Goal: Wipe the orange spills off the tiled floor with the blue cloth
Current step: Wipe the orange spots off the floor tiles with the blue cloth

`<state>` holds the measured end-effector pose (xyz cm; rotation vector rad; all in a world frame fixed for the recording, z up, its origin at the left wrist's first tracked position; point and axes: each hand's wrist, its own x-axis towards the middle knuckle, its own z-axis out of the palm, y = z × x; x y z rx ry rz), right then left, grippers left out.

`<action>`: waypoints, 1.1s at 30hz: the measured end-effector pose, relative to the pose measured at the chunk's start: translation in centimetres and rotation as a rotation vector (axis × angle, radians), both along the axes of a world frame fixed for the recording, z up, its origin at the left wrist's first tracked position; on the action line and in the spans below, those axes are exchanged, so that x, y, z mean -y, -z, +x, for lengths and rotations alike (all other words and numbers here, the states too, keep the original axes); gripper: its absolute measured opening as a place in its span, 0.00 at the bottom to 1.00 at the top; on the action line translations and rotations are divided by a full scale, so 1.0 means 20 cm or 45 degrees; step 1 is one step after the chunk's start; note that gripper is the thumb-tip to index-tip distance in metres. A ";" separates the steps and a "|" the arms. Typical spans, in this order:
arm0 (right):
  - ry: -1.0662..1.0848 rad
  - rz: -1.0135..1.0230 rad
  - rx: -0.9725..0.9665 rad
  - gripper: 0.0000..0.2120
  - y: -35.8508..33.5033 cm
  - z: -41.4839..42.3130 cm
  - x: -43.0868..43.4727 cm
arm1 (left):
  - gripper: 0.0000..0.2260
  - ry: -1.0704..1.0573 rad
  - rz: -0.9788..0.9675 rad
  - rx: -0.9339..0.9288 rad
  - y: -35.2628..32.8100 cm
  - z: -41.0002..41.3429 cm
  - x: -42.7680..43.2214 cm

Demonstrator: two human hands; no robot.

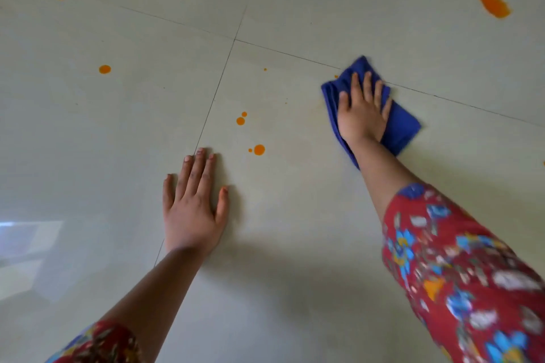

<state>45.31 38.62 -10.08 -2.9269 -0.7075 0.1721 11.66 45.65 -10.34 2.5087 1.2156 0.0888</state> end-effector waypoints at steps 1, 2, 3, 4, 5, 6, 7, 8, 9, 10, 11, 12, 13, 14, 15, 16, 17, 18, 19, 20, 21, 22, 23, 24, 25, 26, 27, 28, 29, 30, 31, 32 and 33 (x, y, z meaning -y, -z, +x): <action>-0.076 0.001 -0.004 0.26 0.00 0.00 -0.10 | 0.28 0.002 -0.002 -0.003 0.00 0.00 0.00; -0.198 -0.008 -0.011 0.26 0.00 -0.04 -0.17 | 0.28 0.006 -0.003 -0.006 0.00 0.00 -0.01; -0.363 -0.025 -0.010 0.26 0.00 -0.11 -0.20 | 0.28 0.010 -0.007 -0.007 -0.01 0.00 0.00; -0.566 -0.046 0.006 0.26 0.00 -0.18 -0.18 | 0.28 0.010 -0.011 -0.004 -0.01 0.00 0.00; -0.789 -0.059 0.013 0.26 0.00 -0.26 -0.12 | 0.28 0.007 -0.017 0.001 -0.01 0.00 0.00; -0.986 -0.059 0.002 0.26 -0.01 -0.31 -0.02 | 0.28 0.009 -0.022 0.001 -0.01 0.00 0.00; -1.121 -0.072 -0.015 0.27 -0.01 -0.32 0.09 | 0.28 0.010 -0.027 -0.002 -0.01 0.00 0.01; -1.166 -0.079 -0.009 0.27 -0.01 -0.28 0.15 | 0.28 0.006 -0.028 -0.005 -0.02 0.00 0.00; -1.099 -0.069 -0.002 0.27 -0.01 -0.21 0.17 | 0.28 -0.001 -0.028 -0.010 -0.02 0.00 0.00; -0.936 -0.059 0.002 0.27 -0.01 -0.14 0.15 | 0.28 -0.004 -0.026 -0.015 -0.02 0.00 0.00; -0.714 -0.053 -0.005 0.27 -0.01 -0.08 0.10 | 0.28 0.001 -0.028 -0.020 -0.01 0.00 0.00; -0.500 -0.051 -0.010 0.27 -0.03 -0.05 0.01 | 0.28 0.003 -0.029 -0.019 -0.01 0.00 0.00; -0.359 -0.051 -0.003 0.26 -0.03 -0.04 -0.10 | 0.28 0.004 -0.026 -0.014 -0.01 0.01 0.00; -0.304 -0.053 -0.007 0.26 -0.04 -0.05 -0.23 | 0.28 0.005 -0.025 -0.010 -0.01 0.01 -0.01; -0.329 -0.050 -0.020 0.26 -0.04 -0.09 -0.35 | 0.28 0.010 -0.026 -0.012 -0.01 0.00 -0.01; -0.414 -0.049 -0.039 0.26 -0.04 -0.14 -0.45 | 0.28 0.014 -0.026 -0.012 -0.01 0.00 -0.01; -0.534 -0.051 -0.052 0.26 -0.04 -0.21 -0.53 | 0.28 0.012 -0.022 -0.012 -0.01 0.00 -0.01; -0.659 -0.049 -0.057 0.25 -0.04 -0.28 -0.59 | 0.28 0.006 -0.014 -0.013 -0.01 0.00 -0.01; -0.784 -0.045 -0.049 0.25 -0.04 -0.36 -0.60 | 0.29 0.005 -0.008 -0.020 -0.01 0.00 0.00; -0.922 -0.038 -0.032 0.25 -0.03 -0.43 -0.57 | 0.29 0.005 0.001 -0.024 0.00 0.00 0.00; -1.090 -0.023 -0.022 0.25 -0.03 -0.49 -0.49 | 0.30 0.001 0.013 -0.024 0.00 0.00 0.00; -1.260 -0.007 -0.036 0.25 -0.03 -0.53 -0.39 | 0.30 -0.008 0.027 -0.022 0.01 0.00 0.00; -1.402 0.006 -0.063 0.25 -0.03 -0.53 -0.28 | 0.31 -0.021 0.037 -0.022 0.01 -0.01 0.00; -1.470 0.006 -0.085 0.25 -0.02 -0.49 -0.20 | 0.31 -0.038 0.047 -0.021 0.02 -0.01 0.00; -1.431 0.002 -0.081 0.25 -0.02 -0.43 -0.15 | 0.31 -0.058 0.058 -0.018 0.02 0.00 0.01; -1.286 0.001 -0.063 0.26 -0.02 -0.36 -0.15 | 0.31 -0.071 0.068 -0.016 0.02 0.00 0.01; -1.080 0.001 -0.029 0.26 -0.02 -0.30 -0.18 | 0.31 -0.080 0.072 -0.015 0.03 0.00 0.01; -0.864 -0.011 0.002 0.26 -0.03 -0.27 -0.25 | 0.31 -0.090 0.080 -0.006 0.03 0.00 0.01; -0.699 -0.025 0.020 0.25 -0.03 -0.26 -0.35 | 0.30 -0.100 0.088 0.008 0.03 0.00 0.01; -0.616 -0.035 0.012 0.25 -0.05 -0.29 -0.46 | 0.30 -0.115 0.091 0.027 0.03 0.00 0.01; -0.625 -0.040 0.002 0.25 -0.05 -0.35 -0.56 | 0.29 -0.142 0.083 0.057 0.03 0.00 0.00; -0.714 -0.044 -0.010 0.25 -0.05 -0.42 -0.64 | 0.28 -0.175 0.076 0.092 0.03 0.00 -0.01; -0.861 -0.049 -0.008 0.25 -0.05 -0.52 -0.68 | 0.28 -0.206 0.070 0.126 0.04 -0.01 -0.01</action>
